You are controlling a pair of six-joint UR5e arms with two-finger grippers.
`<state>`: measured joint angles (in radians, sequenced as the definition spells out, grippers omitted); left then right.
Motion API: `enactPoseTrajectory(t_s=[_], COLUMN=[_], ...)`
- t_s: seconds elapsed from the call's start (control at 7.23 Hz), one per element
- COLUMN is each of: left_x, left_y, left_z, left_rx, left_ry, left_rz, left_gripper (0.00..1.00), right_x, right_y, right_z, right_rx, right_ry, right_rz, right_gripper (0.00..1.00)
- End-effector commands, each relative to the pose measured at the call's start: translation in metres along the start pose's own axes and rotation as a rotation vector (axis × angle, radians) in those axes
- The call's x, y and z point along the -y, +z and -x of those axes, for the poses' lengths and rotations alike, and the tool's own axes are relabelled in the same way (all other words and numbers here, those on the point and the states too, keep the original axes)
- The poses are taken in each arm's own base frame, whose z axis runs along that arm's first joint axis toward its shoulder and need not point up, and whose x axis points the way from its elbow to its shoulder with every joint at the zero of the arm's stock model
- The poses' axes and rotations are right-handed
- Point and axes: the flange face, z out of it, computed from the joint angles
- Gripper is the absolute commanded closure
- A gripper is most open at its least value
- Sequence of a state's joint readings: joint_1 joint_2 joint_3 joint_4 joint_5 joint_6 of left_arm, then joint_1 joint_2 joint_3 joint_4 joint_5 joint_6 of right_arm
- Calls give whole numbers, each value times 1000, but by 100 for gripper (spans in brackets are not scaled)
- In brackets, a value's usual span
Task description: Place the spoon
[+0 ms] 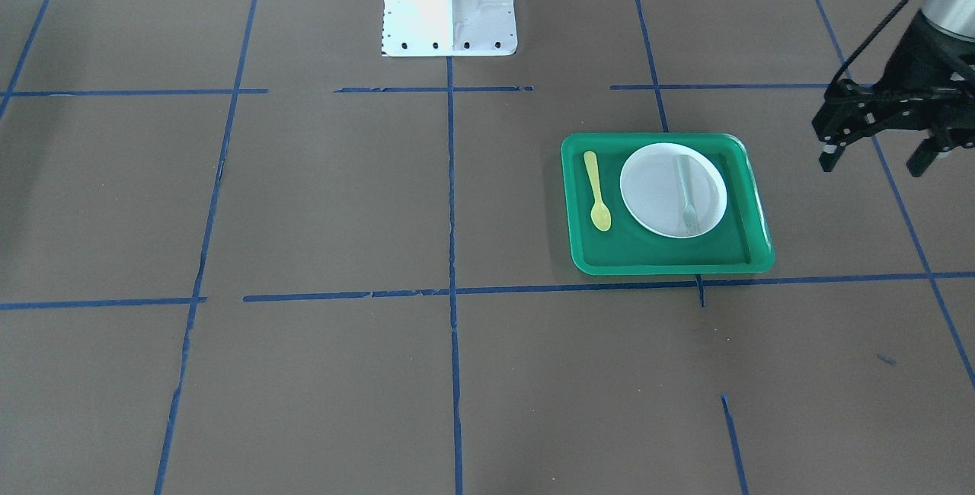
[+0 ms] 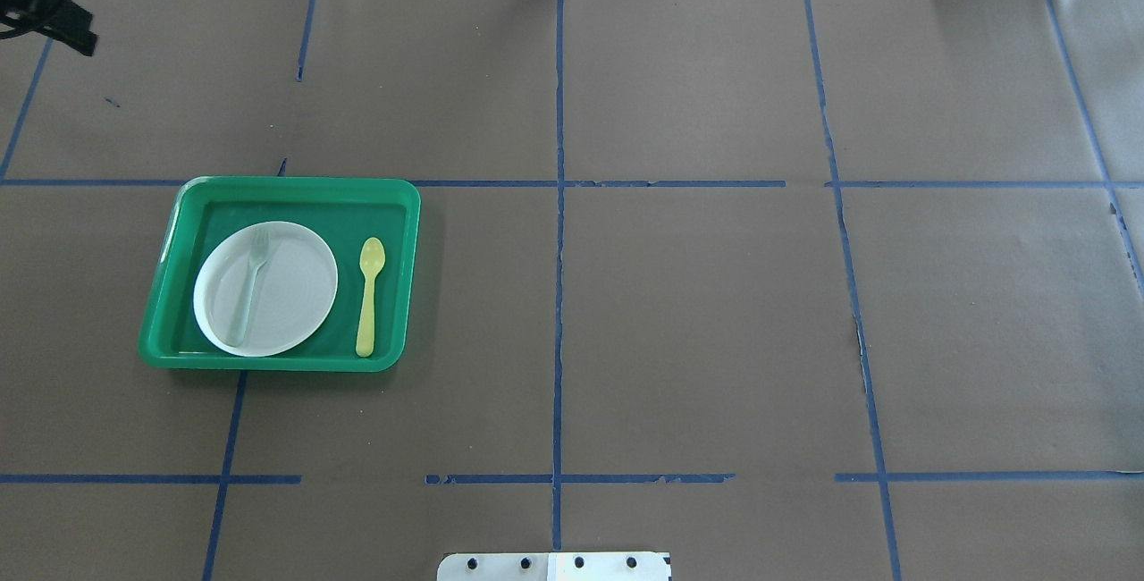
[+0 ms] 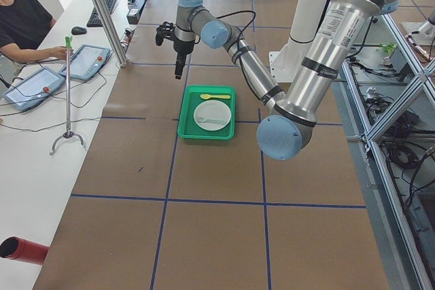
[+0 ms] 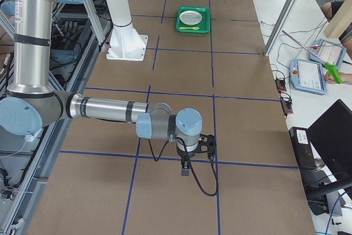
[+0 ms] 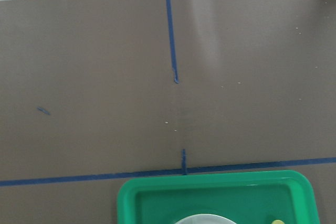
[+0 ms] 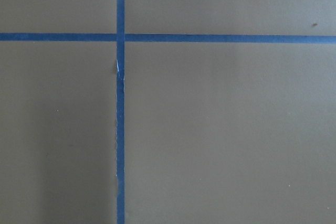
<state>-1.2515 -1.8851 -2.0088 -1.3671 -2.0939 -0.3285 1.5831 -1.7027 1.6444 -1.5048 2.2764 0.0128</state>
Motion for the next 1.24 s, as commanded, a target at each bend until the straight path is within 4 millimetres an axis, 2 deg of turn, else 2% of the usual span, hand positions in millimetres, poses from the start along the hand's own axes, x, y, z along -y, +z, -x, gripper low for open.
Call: enactPoseTrajectory(t_s=[0.0, 0.14, 0.28, 0.41, 0.55, 0.69, 0.97, 1.11], left_x=[-29, -52, -97, -150, -189, -207, -217, -216], left_y=[28, 55, 63, 88, 112, 119, 132, 133], left_z=[151, 196, 236, 266, 279, 283, 293, 293], left_rx=[-51, -77, -72, -93, -157, -165, -167, -165], left_ry=[8, -23, -69, -123, -151, -148, -176, -185], left_rz=[114, 175, 196, 224, 236, 229, 256, 260], left_gripper=[0, 0, 0, 0, 0, 0, 0, 0], right_x=[0, 0, 0, 0, 0, 0, 0, 0], right_y=[0, 0, 0, 0, 0, 0, 0, 0], right_z=[0, 0, 0, 0, 0, 0, 0, 0], right_rx=[0, 0, 0, 0, 0, 0, 0, 0], right_ry=[1, 1, 1, 1, -1, -2, 1, 1], right_rz=[0, 0, 0, 0, 0, -1, 0, 0], right_gripper=[0, 0, 0, 0, 0, 0, 0, 0])
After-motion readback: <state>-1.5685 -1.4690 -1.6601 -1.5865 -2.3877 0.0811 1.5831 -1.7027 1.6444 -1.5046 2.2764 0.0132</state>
